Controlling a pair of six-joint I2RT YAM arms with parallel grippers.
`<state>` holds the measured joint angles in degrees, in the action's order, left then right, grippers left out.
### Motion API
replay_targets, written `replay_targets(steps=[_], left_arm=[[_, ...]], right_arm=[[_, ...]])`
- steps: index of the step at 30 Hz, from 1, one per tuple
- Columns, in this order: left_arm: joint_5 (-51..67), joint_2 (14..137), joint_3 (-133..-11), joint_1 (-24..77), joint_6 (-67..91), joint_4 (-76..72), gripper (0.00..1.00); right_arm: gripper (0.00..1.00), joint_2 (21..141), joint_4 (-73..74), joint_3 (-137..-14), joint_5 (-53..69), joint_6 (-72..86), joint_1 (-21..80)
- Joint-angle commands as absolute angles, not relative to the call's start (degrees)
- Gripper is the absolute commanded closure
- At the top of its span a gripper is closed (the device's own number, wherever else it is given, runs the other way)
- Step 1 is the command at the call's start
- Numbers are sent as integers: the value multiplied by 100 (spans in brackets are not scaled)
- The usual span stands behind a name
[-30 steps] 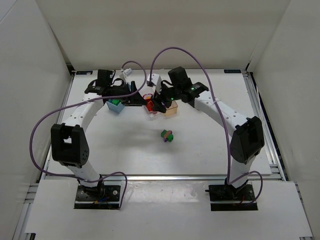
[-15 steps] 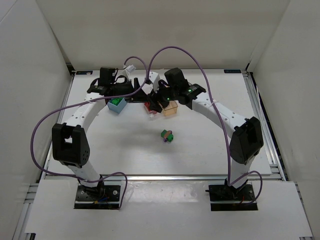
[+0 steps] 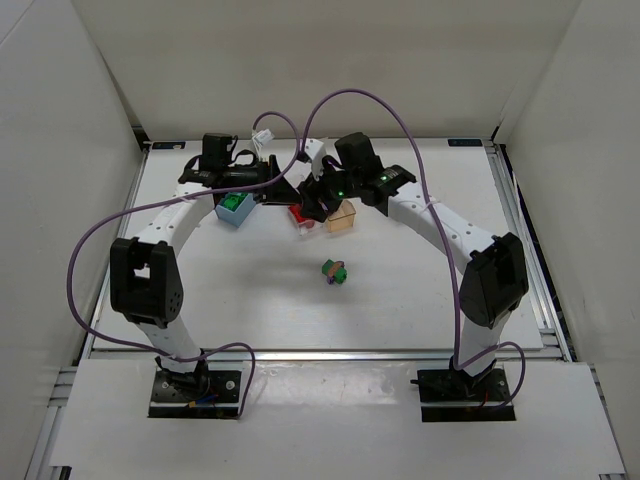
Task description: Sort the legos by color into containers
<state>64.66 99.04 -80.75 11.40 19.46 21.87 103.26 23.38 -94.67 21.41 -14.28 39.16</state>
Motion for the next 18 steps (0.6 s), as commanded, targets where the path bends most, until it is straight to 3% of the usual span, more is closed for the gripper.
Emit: replay_targets(steps=[1, 14, 18], left_arm=[[7163, 9800, -8235, 1301, 1899, 2329, 32], [7110, 9888, -8200, 1292, 1846, 2338, 47], [7128, 9896, -8174, 1283, 1837, 2347, 59]], right_arm=[[100, 10283, 1468, -9721, 2021, -1222, 3850], [100, 10195, 1397, -9756, 1995, -1099, 3894], [100, 10169, 1362, -9738, 2030, -1055, 3911]])
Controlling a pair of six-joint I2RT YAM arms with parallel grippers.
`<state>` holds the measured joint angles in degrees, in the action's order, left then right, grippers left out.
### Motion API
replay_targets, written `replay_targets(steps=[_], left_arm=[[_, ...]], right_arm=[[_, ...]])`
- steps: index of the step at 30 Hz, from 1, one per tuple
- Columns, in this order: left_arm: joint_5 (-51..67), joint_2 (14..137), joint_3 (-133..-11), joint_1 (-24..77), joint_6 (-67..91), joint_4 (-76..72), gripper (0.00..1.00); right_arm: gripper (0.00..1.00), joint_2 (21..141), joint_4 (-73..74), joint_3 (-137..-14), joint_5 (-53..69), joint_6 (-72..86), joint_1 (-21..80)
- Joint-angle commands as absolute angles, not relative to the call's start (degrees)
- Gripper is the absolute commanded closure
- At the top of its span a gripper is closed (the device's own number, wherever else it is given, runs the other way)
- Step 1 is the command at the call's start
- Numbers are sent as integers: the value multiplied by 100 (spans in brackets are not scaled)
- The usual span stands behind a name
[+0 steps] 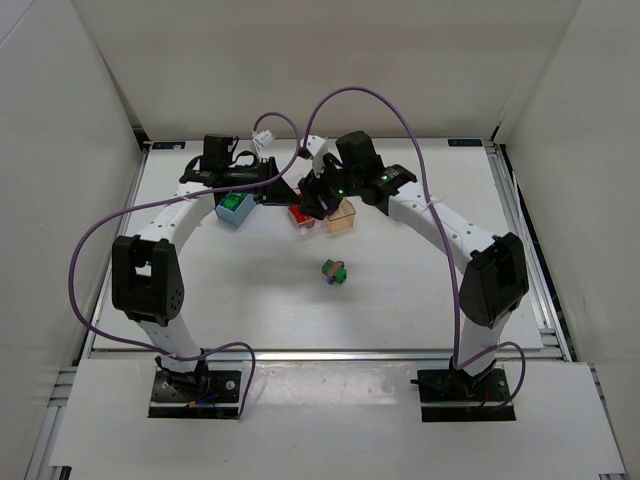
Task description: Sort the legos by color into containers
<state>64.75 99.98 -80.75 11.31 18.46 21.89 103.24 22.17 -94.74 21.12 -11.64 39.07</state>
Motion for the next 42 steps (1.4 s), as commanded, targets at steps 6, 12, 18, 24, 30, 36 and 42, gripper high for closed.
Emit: replay_targets(steps=[6, 12, 18, 24, 30, 36, 42], left_arm=[[7207, 9932, -8235, 1283, 1767, 2347, 84], [7286, 9721, -8131, 1240, 1407, 2329, 90], [7427, 9642, -7937, 1029, 1248, 2312, 90], [7672, 9668, -7954, 809, 994, 2329, 90], [8234, 9659, -7708, 431, 353, 2364, 89], [9244, 9756, -7813, 545, 26, 2364, 88], [9246, 9686, -8129, 896, -185, 2382, 88]], right_arm=[[100, 10160, 1345, -9677, 2057, -1037, 3972], [16, 10117, 1450, -9650, 2241, -1142, 3894], [1, 9845, 1836, -9598, 2961, -1186, 3429], [1, 9362, 2521, -9449, 3899, -1222, 2823], [1, 9325, 3874, -9746, 5761, -1634, 1769], [1, 9887, 2597, -9625, 7644, 389, 1363], [1, 10757, 2048, -10247, 8437, 1229, 1765]])
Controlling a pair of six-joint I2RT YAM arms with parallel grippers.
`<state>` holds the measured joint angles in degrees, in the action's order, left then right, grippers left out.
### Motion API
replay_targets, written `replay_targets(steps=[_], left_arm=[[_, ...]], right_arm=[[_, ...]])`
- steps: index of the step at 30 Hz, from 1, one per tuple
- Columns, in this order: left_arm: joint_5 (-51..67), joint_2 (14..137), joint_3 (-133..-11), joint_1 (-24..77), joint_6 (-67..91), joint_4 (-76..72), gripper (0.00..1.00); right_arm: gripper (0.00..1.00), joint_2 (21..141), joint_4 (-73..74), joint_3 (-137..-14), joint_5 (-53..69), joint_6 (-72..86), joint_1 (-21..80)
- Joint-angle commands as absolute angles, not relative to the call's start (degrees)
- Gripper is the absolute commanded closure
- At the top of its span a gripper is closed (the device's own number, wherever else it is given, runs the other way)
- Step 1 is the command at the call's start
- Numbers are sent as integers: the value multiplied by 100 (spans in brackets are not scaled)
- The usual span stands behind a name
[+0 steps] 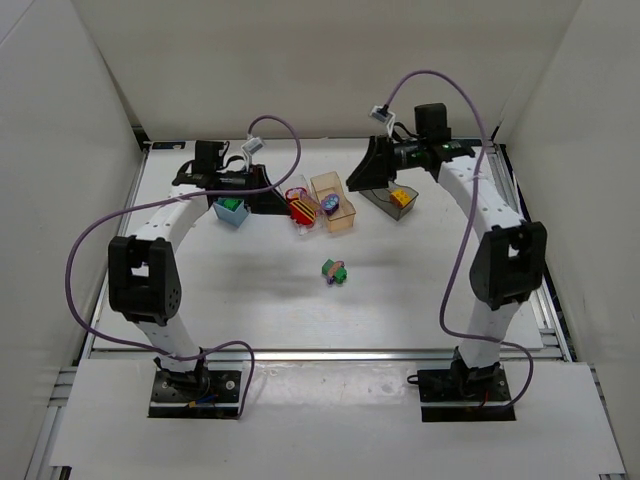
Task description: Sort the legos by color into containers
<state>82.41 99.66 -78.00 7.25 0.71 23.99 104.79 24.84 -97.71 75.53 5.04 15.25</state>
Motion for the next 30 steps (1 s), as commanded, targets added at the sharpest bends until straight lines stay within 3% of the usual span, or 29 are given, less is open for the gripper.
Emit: replay_targets(steps=[1, 10, 22, 25, 28, 30], left_arm=[[9246, 9720, -8173, 940, -158, 2382, 88], [9211, 9677, -8481, 1134, -193, 2399, 88], [9149, 9914, -8868, 1160, -167, 2399, 88], [9141, 9923, -8886, 1160, -158, 2399, 88], [9123, 9949, -8895, 1160, -158, 2382, 88], [9114, 9940, -8886, 1160, -158, 2399, 88]], right_arm=[[2, 10845, 1926, -10326, 8525, 1344, 1819], [5, 11417, 1846, -10670, 8578, 1538, 2065], [16, 11636, 2013, -10731, 8587, 1415, 2452], [25, 11733, 2004, -10801, 8561, 1424, 2452], [47, 11760, 1986, -10819, 8499, 1476, 2452], [52, 11769, 1890, -10793, 8490, 1555, 2452]])
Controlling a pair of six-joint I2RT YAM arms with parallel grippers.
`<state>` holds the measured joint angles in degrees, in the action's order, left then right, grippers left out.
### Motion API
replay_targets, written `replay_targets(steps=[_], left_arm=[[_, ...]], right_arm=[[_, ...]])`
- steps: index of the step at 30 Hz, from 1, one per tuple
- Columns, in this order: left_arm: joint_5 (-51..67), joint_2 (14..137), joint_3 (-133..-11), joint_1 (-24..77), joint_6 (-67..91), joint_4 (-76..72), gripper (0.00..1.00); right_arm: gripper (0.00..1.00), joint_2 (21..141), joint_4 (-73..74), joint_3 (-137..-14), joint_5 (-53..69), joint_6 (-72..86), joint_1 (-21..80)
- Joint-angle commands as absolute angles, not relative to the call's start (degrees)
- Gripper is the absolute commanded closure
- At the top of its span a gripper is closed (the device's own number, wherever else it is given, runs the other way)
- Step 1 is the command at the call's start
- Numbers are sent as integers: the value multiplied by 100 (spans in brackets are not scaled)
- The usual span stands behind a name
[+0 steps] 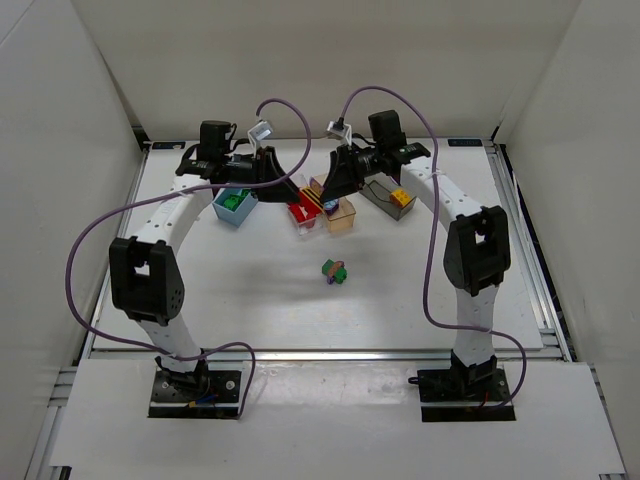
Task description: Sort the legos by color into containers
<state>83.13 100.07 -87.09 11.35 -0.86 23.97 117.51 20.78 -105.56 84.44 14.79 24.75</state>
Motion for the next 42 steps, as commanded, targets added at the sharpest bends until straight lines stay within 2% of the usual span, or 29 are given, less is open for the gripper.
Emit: replay_targets(steps=[1, 6, 8, 9, 11, 12, 15, 16, 18, 19, 22, 35, 42], left_arm=[[9114, 9940, -8868, 1160, -150, 2399, 88], [9123, 9905, -8710, 1195, -158, 2382, 88], [9123, 9896, -8631, 1222, -167, 2382, 88], [9123, 9888, -8605, 1248, -167, 2382, 88], [9114, 9870, -8535, 1274, -176, 2382, 88], [9114, 9861, -8517, 1309, -184, 2382, 88], [9097, 9861, -8508, 1336, -176, 2382, 88], [9097, 9870, -8517, 1336, -184, 2382, 88], [9079, 9888, -8525, 1345, -185, 2382, 88], [9079, 9888, -8534, 1345, -185, 2382, 88], [9079, 9861, -8482, 1345, -185, 2382, 88], [9009, 9475, -7814, 1292, -255, 2382, 88], [8886, 9475, -7866, 1257, -255, 2399, 88]], right_arm=[[55, 11769, 1855, -10784, 8490, 1590, 2452], [51, 11760, 1784, -10793, 8438, 1670, 2452], [41, 11760, 1767, -10819, 8402, 1705, 2452], [33, 11760, 1758, -10828, 8402, 1722, 2452], [26, 11760, 1749, -10846, 8385, 1740, 2452], [26, 11760, 1749, -10881, 8385, 1758, 2461], [43, 11742, 1723, -10881, 8367, 1758, 2452], [54, 11742, 1697, -10872, 8376, 1758, 2452], [63, 11725, 1644, -10828, 8411, 1775, 2452], [78, 11725, 1635, -10811, 8420, 1767, 2452], [99, 11663, 1617, -10705, 8420, 1740, 2417], [100, 11496, 1767, -10784, 8183, 1556, 1328], [100, 11628, 1802, -10916, 8218, 1529, 1239]])
